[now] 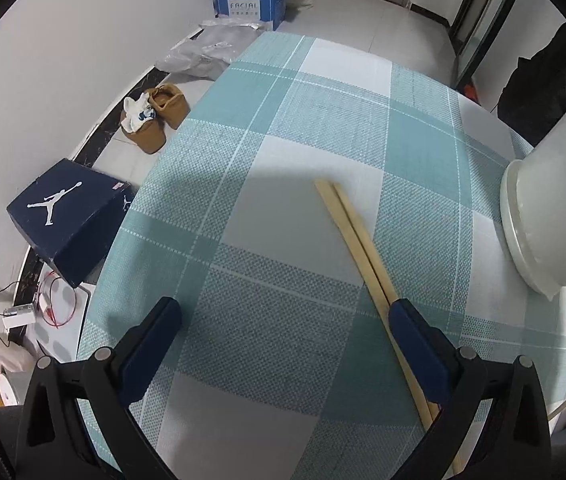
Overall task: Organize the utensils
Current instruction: 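Lower the left gripper onto a chopstick and grasp it while the right gripper holds its chopstick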
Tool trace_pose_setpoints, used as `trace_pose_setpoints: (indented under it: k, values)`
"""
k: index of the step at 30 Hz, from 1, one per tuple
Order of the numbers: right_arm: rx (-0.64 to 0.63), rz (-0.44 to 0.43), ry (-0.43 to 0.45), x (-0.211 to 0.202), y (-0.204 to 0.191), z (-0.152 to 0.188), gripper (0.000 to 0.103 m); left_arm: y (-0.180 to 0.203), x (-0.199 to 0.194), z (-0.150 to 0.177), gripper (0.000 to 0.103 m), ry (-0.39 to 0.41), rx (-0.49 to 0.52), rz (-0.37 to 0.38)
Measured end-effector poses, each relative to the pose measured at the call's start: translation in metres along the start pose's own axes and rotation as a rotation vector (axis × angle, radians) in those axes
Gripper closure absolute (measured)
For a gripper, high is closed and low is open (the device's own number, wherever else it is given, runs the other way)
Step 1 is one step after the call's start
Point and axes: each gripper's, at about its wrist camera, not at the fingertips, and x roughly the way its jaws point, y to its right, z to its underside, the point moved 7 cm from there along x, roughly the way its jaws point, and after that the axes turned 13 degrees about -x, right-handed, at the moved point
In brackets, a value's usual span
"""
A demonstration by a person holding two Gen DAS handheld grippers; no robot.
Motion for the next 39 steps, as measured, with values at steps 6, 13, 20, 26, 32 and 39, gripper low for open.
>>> trace_pose_setpoints:
  k: [6,13,20,26,32,39]
  values:
    - [-0.013,-0.016,0.020,-0.004,-0.003,0.001,0.099,-0.003,0.002,0.005,0.001,-0.023,-0.019,-0.057]
    - [-0.009,-0.015,0.019,-0.005,-0.002,0.003,0.099,0.003,-0.005,0.001,0.001,-0.037,-0.078,0.036]
    - [0.004,-0.012,0.024,-0.007,0.002,0.003,0.099,0.012,0.003,-0.005,0.001,-0.031,-0.033,-0.012]
    - [-0.005,-0.010,0.020,-0.007,0.001,0.002,0.099,0.003,0.007,-0.005,0.001,-0.075,-0.015,-0.063]
    - [-0.012,-0.005,0.014,-0.007,0.001,0.002,0.099,-0.002,0.004,-0.006,0.007,-0.066,-0.038,-0.050]
    - [-0.003,-0.005,0.012,-0.006,0.000,0.001,0.099,-0.010,-0.001,-0.022,0.046,-0.032,-0.141,0.011]
